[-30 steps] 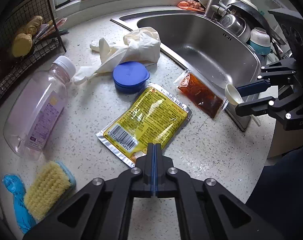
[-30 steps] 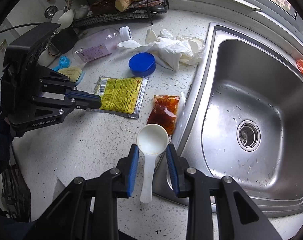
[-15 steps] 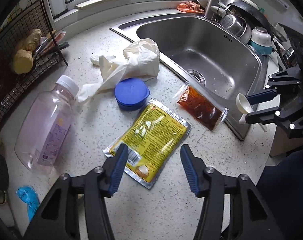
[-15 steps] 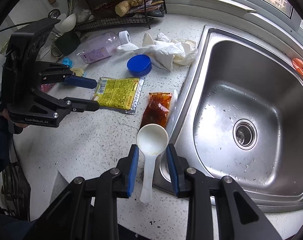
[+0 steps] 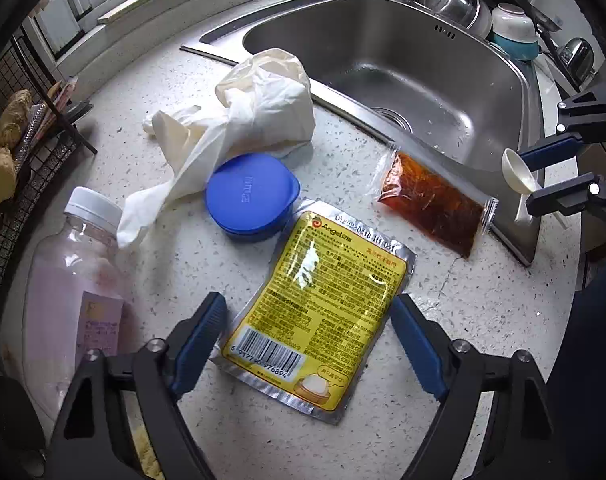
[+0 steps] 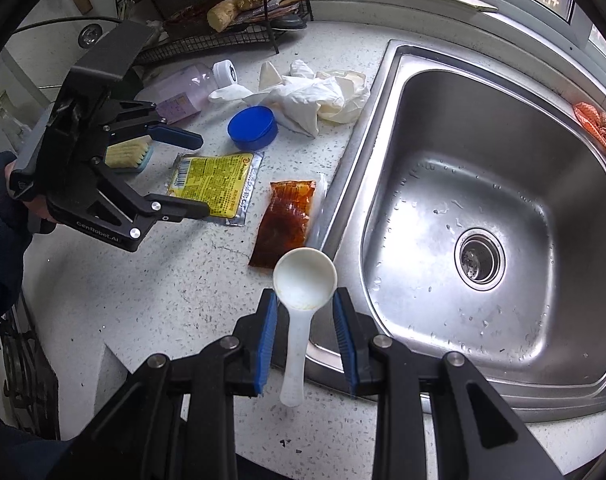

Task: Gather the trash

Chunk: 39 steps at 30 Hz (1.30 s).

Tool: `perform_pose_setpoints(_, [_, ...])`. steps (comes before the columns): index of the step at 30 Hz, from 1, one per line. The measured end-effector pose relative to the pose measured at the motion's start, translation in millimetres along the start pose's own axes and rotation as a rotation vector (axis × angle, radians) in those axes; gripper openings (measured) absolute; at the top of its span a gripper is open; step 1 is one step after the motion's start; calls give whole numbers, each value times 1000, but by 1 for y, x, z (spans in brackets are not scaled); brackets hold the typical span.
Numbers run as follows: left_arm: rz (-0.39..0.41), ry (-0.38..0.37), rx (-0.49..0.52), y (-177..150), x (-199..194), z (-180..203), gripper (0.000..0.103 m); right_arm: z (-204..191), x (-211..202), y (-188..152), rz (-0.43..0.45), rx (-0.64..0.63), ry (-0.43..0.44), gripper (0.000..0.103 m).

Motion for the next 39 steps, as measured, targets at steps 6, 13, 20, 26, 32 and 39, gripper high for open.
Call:
perform_pose_setpoints(6, [5,2,-10,4,9,-6,101,1,6,3,-12,15,-2,27])
perform_pose_setpoints(13, [53,-7,-20,0,-1,-6,69,2,11,3,-26,23,-3,27])
perform_pose_setpoints(20, [55,-37,-74,-5,-10,6,53,-3,12,2,-17,22,4,27])
perform_pose_setpoints(26, [76,-48,-122,-15,-26,20,50,-9,5,1,-2,1,8,27])
perform_pose_setpoints(32, [110,-51,-178,-28,-54,37,49,-13,-10,-6,21,-22,6,27])
perform_pose_setpoints(39, [121,-22,-196,-38,-80,77,9,-15,-35,-22,64,-45,11,27])
Point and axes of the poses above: each gripper's, at about its wrist camera, not at the fingertips, and x roughly the way its jaws point, z to its right, y to its top, the point moved 1 cm from there along x, roughly the way its jaws point, and after that the axes turned 3 degrees about z, right-handed, at the moved point
